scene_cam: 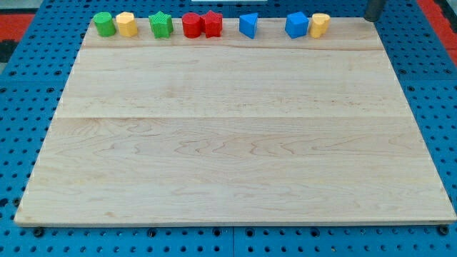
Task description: Push the blue cube slightly towards down
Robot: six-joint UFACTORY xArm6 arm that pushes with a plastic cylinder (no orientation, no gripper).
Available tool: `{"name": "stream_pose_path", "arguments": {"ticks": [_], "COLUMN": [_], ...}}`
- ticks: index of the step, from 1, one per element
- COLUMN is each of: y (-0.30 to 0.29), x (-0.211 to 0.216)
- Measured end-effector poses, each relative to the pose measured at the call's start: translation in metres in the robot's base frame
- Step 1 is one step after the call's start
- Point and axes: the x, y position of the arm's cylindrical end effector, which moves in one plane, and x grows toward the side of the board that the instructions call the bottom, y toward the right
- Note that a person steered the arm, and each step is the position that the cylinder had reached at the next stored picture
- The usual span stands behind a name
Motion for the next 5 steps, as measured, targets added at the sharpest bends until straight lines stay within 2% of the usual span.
{"name": "stream_pose_path", "arguments": {"ticks": [1,2,3,4,5], "y": [-0.040,-0.137,-0.170,-0.175,-0.178], "x": [0.001,0.000,0.000,0.002,0.041]}}
